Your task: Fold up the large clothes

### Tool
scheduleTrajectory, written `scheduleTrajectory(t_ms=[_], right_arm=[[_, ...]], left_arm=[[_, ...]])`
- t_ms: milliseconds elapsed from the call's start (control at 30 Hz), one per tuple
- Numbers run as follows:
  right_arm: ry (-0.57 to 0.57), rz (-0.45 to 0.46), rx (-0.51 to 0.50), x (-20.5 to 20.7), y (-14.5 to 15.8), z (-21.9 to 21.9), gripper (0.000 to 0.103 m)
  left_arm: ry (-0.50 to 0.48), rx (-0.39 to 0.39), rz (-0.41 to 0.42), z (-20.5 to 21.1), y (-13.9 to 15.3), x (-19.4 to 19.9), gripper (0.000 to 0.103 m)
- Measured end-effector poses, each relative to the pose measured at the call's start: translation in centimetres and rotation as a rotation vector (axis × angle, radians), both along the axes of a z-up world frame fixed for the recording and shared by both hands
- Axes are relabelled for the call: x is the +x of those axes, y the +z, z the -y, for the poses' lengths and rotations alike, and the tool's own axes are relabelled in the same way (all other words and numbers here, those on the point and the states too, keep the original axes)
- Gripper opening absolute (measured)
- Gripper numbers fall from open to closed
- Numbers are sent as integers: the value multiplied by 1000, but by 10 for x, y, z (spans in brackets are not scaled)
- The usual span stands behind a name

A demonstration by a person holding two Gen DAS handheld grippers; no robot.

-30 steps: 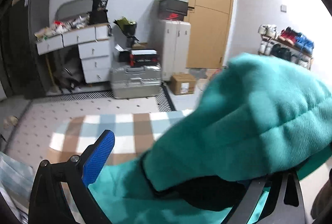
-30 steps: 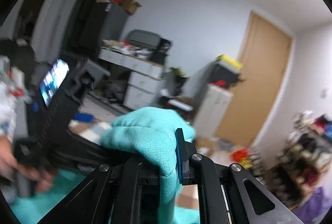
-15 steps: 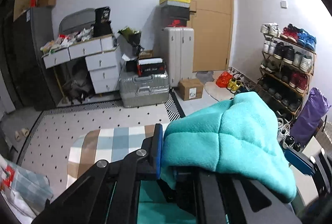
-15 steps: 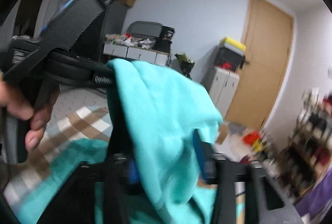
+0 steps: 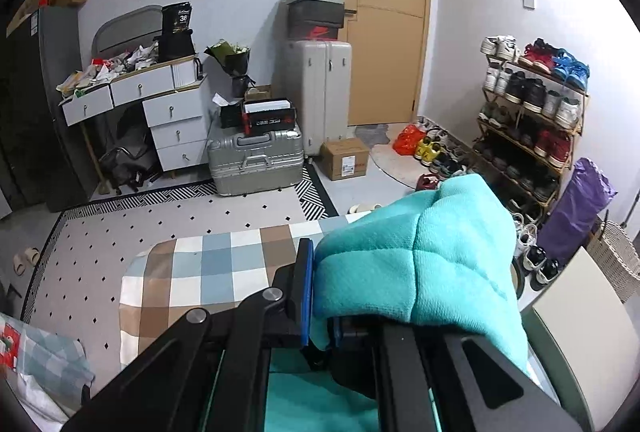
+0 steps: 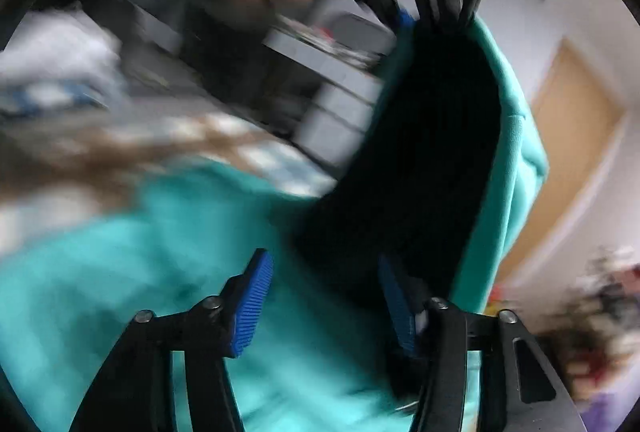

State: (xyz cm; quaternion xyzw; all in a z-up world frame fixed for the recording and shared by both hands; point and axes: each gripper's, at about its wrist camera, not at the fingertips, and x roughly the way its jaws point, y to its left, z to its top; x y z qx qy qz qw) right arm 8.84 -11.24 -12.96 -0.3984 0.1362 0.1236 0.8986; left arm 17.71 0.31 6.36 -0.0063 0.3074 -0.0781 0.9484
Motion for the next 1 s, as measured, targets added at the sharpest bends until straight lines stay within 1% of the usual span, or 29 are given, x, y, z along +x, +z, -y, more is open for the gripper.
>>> scheduleTrajectory(t_ms=[33,67,133,200,233,267,300,333,400,467,500,567,633,667,700,733,767,800,833,900,933,1000], right_arm=[[-63,38,-13,11,-1,0,53],[-117,42,30,29,2,8,53],[-161,15,87,48,6,17,53],[-210,14,124,69,12,24,49],[-236,6,159,79,18,28,38],[-262,4,201,90,25,34,28],[-286,5,250,98,34,40,27],[-303,12,328,106,47,51,27],[-319,45,414,113,66,66,26],[-295,52,460,115,79,73,26],[-294,59,464,112,83,75,26],[-256,70,461,100,81,78,26],[-232,98,422,86,74,77,26],[-210,81,433,80,71,81,30],[-187,50,460,77,69,84,33],[-162,3,508,71,68,91,40],[-127,-65,590,64,67,101,60],[-83,-139,666,58,68,109,72],[-47,-210,729,56,65,112,81],[-15,-297,830,47,58,121,81],[-14,-323,850,43,57,123,81],[-23,-315,857,25,57,119,81]], left_arm=[[2,-7,-11,-2,0,-2,4],[-1,-22,-15,-5,-1,-4,3],[-14,-46,-5,-9,-1,-8,3],[-29,-62,10,-9,-4,-12,3],[-37,-60,15,-7,-4,-13,3],[-57,-63,25,-6,-5,-15,3],[-65,-61,40,-6,-5,-16,3],[-62,-55,60,-7,-4,-16,3],[-64,-62,65,-9,-6,-14,3],[-65,-76,55,-10,-8,-9,3],[-82,-85,53,-10,-9,-8,3],[-98,-62,56,-6,-12,-12,4],[-103,-42,65,-4,-16,-18,4],[-108,-51,59,-6,-17,-20,4],[-111,-57,50,-6,-19,-22,4],[-117,-66,37,-6,-22,-23,4],[-125,-66,34,-6,-22,-24,3],[-131,-53,33,-4,-23,-25,3],[-129,-32,36,-1,-23,-24,3],[-132,-18,33,3,-23,-24,3],[-132,-25,30,3,-24,-25,3],[-136,-36,24,3,-25,-28,4]])
